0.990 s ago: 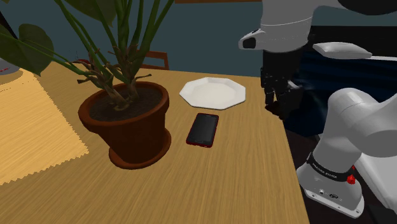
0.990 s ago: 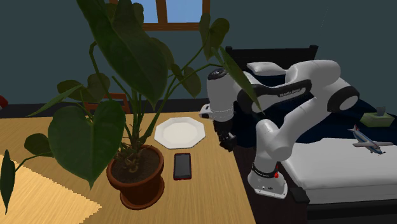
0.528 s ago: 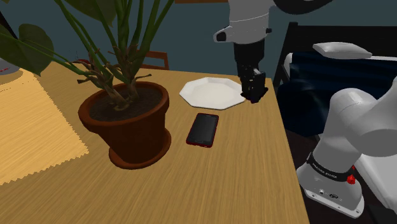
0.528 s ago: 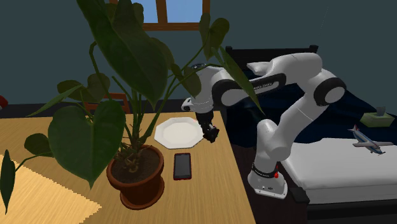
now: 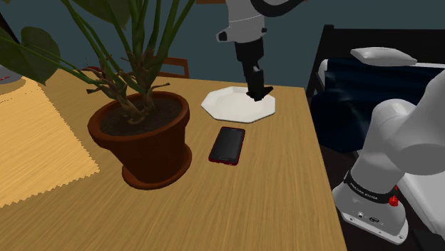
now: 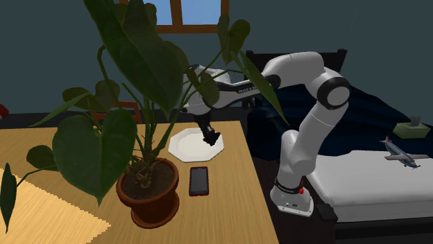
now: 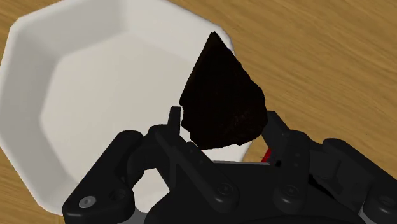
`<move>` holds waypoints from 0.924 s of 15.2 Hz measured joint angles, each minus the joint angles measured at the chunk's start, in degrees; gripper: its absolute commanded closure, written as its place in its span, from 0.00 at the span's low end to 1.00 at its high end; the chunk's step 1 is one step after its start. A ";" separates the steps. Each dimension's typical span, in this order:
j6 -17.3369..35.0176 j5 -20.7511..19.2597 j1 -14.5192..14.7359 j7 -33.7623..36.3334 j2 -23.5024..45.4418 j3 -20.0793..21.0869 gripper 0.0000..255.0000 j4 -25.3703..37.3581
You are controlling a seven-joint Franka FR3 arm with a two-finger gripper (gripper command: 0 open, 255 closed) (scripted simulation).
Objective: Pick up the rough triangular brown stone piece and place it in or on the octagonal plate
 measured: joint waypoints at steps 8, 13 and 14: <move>0.83 -2.00 -2.52 -5.19 13.51 -3.29 1.00 13.08; 4.34 -2.09 -2.63 -5.15 14.27 -3.43 1.00 10.33; 5.22 -2.09 -2.60 -4.99 14.37 -3.39 1.00 9.54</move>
